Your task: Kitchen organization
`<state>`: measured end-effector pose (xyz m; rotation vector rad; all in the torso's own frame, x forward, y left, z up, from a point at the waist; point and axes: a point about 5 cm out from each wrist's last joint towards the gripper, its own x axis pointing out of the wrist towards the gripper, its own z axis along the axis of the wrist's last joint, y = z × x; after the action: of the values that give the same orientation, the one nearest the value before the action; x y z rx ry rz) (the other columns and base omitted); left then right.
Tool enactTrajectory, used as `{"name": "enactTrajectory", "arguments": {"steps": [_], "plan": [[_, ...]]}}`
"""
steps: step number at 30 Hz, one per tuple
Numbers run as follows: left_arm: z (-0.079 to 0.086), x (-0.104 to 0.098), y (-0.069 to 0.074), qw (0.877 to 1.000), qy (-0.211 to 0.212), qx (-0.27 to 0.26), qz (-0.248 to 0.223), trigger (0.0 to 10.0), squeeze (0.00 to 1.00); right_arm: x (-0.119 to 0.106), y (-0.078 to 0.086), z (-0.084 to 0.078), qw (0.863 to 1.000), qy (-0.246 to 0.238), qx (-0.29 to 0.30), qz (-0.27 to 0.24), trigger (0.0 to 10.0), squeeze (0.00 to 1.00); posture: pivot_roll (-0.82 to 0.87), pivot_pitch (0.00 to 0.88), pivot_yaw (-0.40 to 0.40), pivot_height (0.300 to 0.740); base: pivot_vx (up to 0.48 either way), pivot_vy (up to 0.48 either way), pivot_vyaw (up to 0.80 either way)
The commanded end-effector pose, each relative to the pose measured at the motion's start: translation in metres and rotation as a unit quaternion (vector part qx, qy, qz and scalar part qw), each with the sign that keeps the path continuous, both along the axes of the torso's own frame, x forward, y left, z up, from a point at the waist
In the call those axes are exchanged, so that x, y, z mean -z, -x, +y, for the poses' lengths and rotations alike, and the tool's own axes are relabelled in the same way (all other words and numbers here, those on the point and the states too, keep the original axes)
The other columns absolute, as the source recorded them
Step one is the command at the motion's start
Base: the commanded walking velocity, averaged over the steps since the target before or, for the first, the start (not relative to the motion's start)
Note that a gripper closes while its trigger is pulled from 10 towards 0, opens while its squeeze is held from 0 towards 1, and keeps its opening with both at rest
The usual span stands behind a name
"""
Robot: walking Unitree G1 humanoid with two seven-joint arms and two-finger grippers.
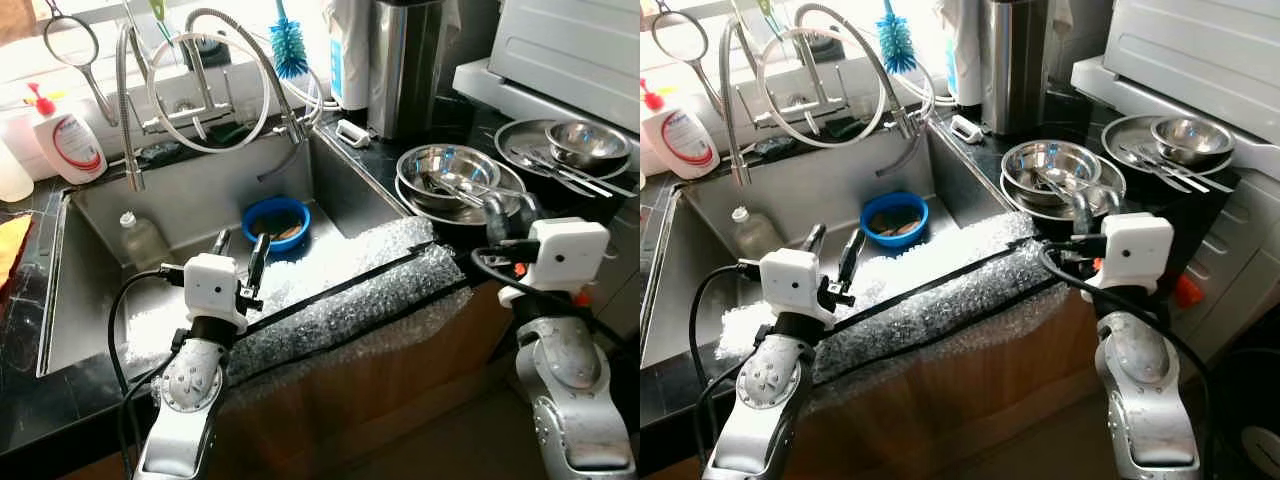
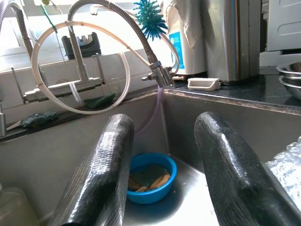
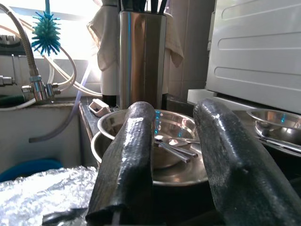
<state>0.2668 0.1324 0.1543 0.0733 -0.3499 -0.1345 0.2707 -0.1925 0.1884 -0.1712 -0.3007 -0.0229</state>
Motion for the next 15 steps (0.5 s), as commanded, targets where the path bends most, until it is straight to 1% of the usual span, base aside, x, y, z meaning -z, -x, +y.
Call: {"name": "enactTrajectory", "arguments": {"steps": [1,6,7,8,9,10,11,12,13,14,15], "plan": [[0.003,-0.001,0.0,1.0,-0.009,-0.006,-0.003,10.0,0.0,0.0,-0.002,0.004,1.0,-0.003,-0.006,-0.003,10.0,0.0,-0.21,0.0,0.1,0.74,0.0,0.0,0.0],[0.004,-0.001,0.001,1.0,-0.008,-0.007,-0.002,10.0,0.0,0.007,0.002,0.004,0.999,-0.036,0.001,0.005,10.0,0.0,-0.21,0.0,0.1,0.74,0.0,0.0,0.0],[0.004,0.0,0.001,1.0,-0.008,-0.007,-0.001,10.0,0.0,0.01,0.003,0.006,0.999,-0.036,-0.007,0.011,10.0,0.29,-0.21,0.0,0.1,0.74,0.0,0.0,0.0],[0.004,0.0,0.001,1.0,-0.008,-0.008,-0.001,10.0,0.0,0.013,0.004,0.009,0.999,-0.032,-0.017,0.019,10.0,0.69,-0.21,0.0,0.1,0.74,0.0,0.0,0.0],[0.004,0.0,0.001,1.0,-0.007,-0.008,-0.001,10.0,0.0,0.015,0.005,0.011,0.999,-0.023,-0.027,0.025,10.0,0.73,-0.21,0.0,0.1,0.74,0.0,0.0,0.0],[0.004,0.0,0.001,1.0,-0.007,-0.008,-0.001,10.0,0.0,0.015,0.005,0.011,0.999,-0.023,-0.027,0.025,10.0,0.73,-0.21,0.0,0.1,0.74,0.0,0.0,0.0],[0.003,0.0,0.001,1.0,-0.007,-0.007,-0.001,10.0,0.0,0.019,0.006,0.013,0.999,-0.011,-0.036,0.035,10.0,0.69,-0.21,0.0,0.1,0.74,0.0,0.0,0.0],[0.003,0.0,0.001,1.0,-0.007,-0.007,-0.001,10.0,0.0,0.021,0.007,0.014,0.998,-0.003,-0.04,0.04,10.0,0.69,-0.21,0.0,0.1,0.74,0.0,0.0,0.0],[0.003,0.0,0.0,1.0,-0.007,-0.007,0.0,10.0,0.0,0.022,0.007,0.012,0.998,0.003,-0.035,0.044,10.0,0.65,-0.22,0.0,0.099,0.74,0.0,0.0,0.0],[0.003,0.0,0.0,1.0,-0.007,-0.007,0.0,10.0,0.0,0.022,0.007,0.012,0.998,0.003,-0.035,0.044,10.0,0.65,-0.22,0.0,0.099,0.74,0.0,0.0,0.0],[0.003,0.0,0.0,1.0,-0.006,-0.006,0.0,10.0,0.0,0.023,0.007,0.01,0.999,0.005,-0.026,0.045,10.0,0.54,-0.22,0.0,0.099,0.74,0.0,0.0,0.0]]}}
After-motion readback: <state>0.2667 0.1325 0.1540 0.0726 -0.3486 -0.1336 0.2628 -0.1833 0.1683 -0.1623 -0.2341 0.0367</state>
